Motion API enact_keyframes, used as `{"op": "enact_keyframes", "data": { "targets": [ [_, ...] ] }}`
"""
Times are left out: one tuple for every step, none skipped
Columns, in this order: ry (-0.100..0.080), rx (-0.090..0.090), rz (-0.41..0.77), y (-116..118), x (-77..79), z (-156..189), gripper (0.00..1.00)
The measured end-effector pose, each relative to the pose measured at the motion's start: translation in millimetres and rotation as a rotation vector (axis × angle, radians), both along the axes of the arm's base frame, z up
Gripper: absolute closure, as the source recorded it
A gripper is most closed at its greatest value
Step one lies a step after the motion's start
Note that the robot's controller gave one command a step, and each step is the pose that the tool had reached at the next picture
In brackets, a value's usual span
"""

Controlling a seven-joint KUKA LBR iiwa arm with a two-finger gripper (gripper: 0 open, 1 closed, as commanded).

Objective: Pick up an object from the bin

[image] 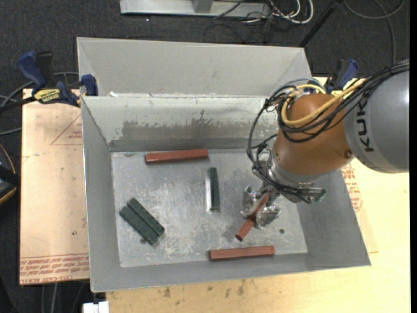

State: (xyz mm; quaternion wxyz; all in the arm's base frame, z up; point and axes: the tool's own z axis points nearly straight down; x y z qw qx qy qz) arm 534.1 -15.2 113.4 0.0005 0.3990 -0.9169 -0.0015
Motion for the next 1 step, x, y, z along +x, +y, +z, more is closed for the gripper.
{"op": "enact_keyframes", "data": {
  "targets": [
    [-0.006, -0.001, -0.001, -0.1, 1.6, 13.7, 1.00]
  ]
}}
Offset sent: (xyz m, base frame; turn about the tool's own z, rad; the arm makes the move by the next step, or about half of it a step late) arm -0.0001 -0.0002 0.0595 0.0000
